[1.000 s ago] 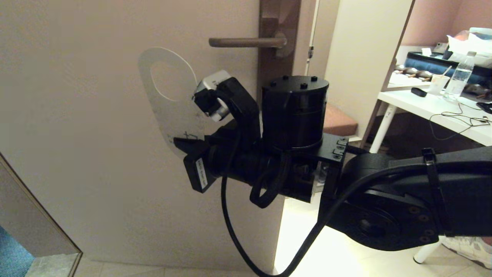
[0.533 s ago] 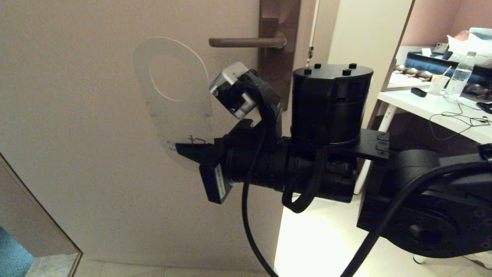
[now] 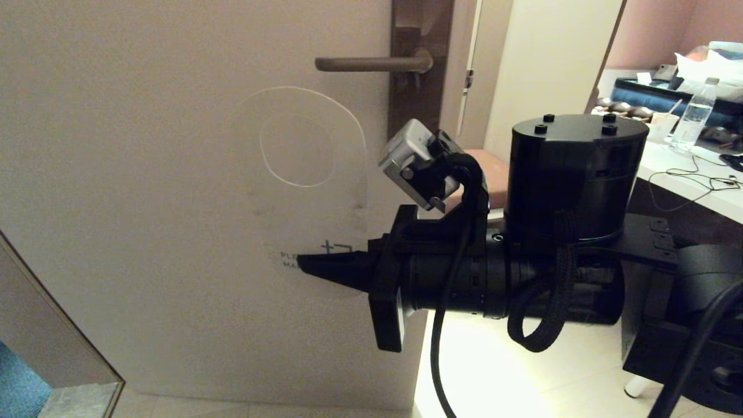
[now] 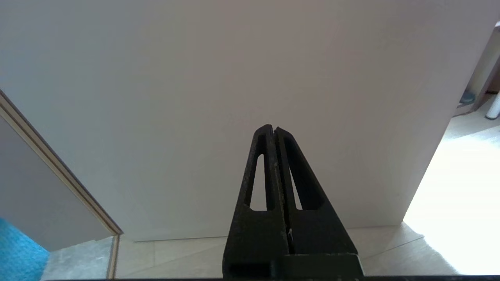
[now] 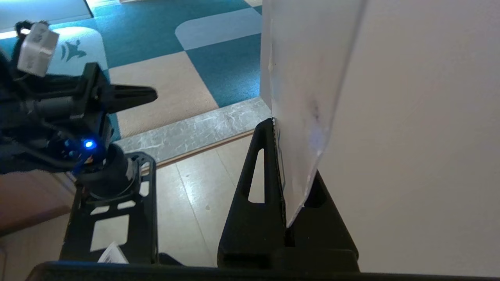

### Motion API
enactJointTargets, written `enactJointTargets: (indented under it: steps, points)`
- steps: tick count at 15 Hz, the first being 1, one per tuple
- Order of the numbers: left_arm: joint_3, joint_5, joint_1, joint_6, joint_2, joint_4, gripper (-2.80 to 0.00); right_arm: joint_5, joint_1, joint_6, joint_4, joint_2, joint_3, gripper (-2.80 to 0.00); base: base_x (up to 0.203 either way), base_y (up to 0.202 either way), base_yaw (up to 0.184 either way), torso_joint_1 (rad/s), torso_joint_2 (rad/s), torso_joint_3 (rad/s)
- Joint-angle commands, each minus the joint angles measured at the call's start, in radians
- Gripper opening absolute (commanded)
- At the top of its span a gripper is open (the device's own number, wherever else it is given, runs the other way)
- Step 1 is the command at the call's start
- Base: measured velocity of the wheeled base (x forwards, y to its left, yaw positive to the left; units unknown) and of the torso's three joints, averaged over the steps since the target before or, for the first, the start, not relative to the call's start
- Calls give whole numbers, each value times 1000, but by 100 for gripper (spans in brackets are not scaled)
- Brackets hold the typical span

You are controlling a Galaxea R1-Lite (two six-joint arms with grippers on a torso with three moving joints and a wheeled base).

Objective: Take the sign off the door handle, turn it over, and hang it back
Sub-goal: Hand it to the other hand

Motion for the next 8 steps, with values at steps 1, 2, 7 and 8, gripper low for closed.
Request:
enactJointTargets:
  steps: [1, 2, 7, 8]
  points:
    - [-1, -2, 0, 2, 1, 3, -280, 4, -1, 0, -4, -14, 13, -280, 0, 0, 0, 0, 0, 0]
    - [-2, -2, 0, 3, 1, 3, -280, 4, -2, 0, -5, -11, 12, -280, 0, 0, 0, 0, 0, 0]
    - [-98, -86, 0, 4, 18, 40, -280, 54, -43, 0, -5, -8, 14, -280, 0, 0, 0, 0, 0, 0]
    - [-125, -121, 0, 3, 41, 57, -280, 82, -58, -2, -5, -9, 16, -280, 0, 0, 0, 0, 0, 0]
